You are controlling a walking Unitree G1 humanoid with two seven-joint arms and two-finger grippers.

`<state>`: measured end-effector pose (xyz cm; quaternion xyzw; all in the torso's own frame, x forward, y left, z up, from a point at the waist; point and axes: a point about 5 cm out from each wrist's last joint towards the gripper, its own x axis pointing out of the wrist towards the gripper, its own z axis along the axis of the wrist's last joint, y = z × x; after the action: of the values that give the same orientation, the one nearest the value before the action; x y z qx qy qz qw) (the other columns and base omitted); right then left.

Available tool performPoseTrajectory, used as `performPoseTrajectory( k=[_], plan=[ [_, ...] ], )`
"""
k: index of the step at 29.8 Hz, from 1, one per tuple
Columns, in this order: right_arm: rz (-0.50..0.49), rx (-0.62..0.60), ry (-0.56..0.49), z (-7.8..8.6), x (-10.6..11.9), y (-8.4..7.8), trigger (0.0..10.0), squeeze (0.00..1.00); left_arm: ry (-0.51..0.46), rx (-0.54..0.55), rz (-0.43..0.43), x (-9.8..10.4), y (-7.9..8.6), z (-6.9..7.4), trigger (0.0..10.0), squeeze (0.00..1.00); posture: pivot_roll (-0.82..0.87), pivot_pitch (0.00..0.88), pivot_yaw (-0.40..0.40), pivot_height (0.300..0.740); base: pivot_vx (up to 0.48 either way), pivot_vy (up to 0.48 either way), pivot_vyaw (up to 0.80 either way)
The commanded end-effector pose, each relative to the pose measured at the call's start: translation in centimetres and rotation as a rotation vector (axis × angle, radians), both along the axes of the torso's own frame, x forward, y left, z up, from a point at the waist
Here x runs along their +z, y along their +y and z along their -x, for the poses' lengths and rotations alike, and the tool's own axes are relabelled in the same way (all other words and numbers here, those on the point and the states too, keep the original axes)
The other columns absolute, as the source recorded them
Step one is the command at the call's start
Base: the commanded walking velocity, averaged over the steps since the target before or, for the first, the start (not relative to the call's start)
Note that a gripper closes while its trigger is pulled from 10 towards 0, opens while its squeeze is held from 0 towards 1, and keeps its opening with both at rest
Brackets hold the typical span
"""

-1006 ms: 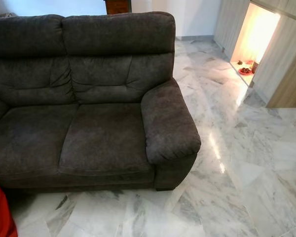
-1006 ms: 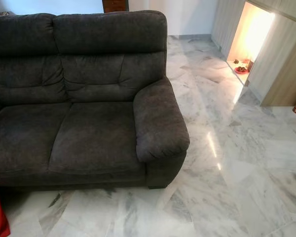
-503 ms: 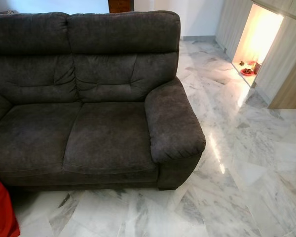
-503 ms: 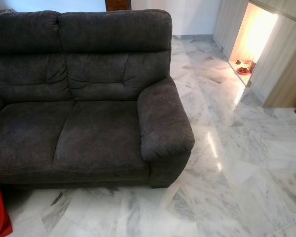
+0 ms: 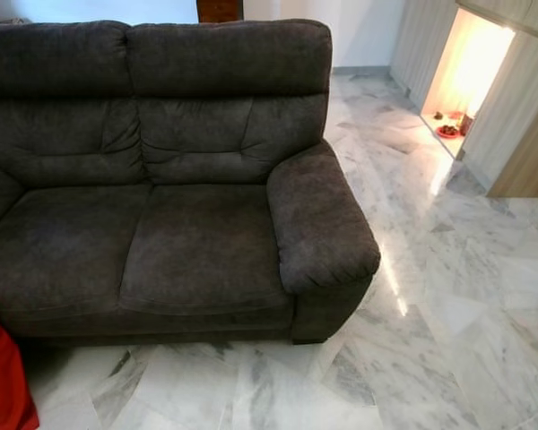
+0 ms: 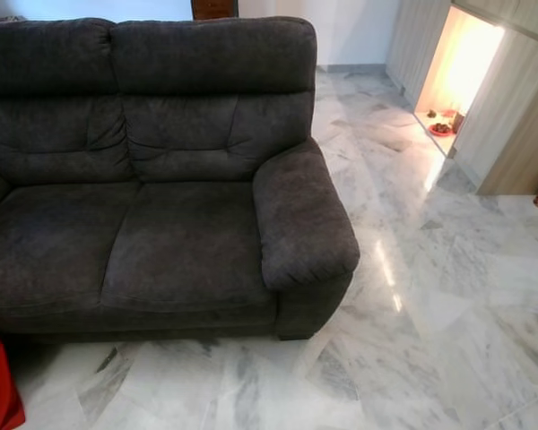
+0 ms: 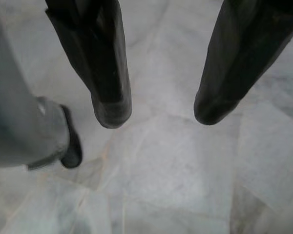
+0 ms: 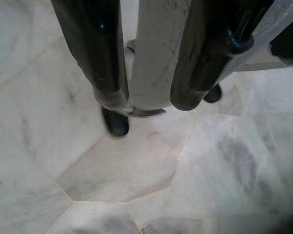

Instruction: Move the pillow to the sofa from floor

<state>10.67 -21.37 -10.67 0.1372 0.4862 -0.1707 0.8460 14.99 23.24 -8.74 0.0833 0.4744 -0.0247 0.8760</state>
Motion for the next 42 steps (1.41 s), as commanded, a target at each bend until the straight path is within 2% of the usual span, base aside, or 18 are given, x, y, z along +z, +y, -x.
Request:
performPoseTrajectory(
  k=[1, 11, 17, 27, 33, 37, 42],
  plan=[
    [-0.016, -0.010, 0.045, 1.5, -0.4, -0.1, 10.0, 0.00, -0.001, 0.003, 0.003, 0.1, 0.2, -0.1, 10.0, 0.00, -0.02, 0.069, 0.093, 0.740, 0.000, 0.341, 0.00],
    [-0.010, -0.019, 0.051, 2.1, -0.3, -1.1, 10.0, 0.00, -0.013, 0.000, 0.001, 0.5, 0.8, -0.6, 10.0, 0.00, -0.02, 0.071, 0.094, 0.740, 0.000, 0.381, 0.00],
    [-0.012, -0.019, 0.051, 2.1, -0.3, -1.1, 10.0, 0.00, -0.026, -0.006, 0.007, 0.6, 0.5, -1.0, 10.0, 0.00, -0.02, 0.071, 0.096, 0.740, 0.000, 0.385, 0.00],
    [-0.029, -0.003, 0.044, 1.2, -0.5, 0.8, 10.0, 0.00, -0.050, -0.018, 0.020, 0.6, 0.1, -1.1, 10.0, 0.00, -0.01, 0.070, 0.096, 0.740, 0.000, 0.382, 0.00],
    [-0.030, 0.002, 0.041, 0.9, -0.5, 1.2, 10.0, 0.00, -0.054, -0.021, 0.021, 0.6, 0.0, -1.2, 10.0, 0.00, -0.01, 0.070, 0.095, 0.740, 0.000, 0.381, 0.00],
    [-0.027, 0.006, 0.039, 0.9, -0.4, 1.0, 10.0, 0.00, -0.055, -0.021, 0.022, 0.6, -0.1, -1.3, 10.0, 0.00, -0.01, 0.071, 0.096, 0.740, 0.000, 0.380, 0.00],
    [0.004, 0.019, 0.041, 1.1, -0.3, 0.0, 10.0, 0.00, -0.040, -0.017, 0.019, 0.5, -0.2, -1.1, 10.0, 0.00, -0.01, 0.072, 0.097, 0.740, 0.000, 0.379, 0.00]
  ],
)
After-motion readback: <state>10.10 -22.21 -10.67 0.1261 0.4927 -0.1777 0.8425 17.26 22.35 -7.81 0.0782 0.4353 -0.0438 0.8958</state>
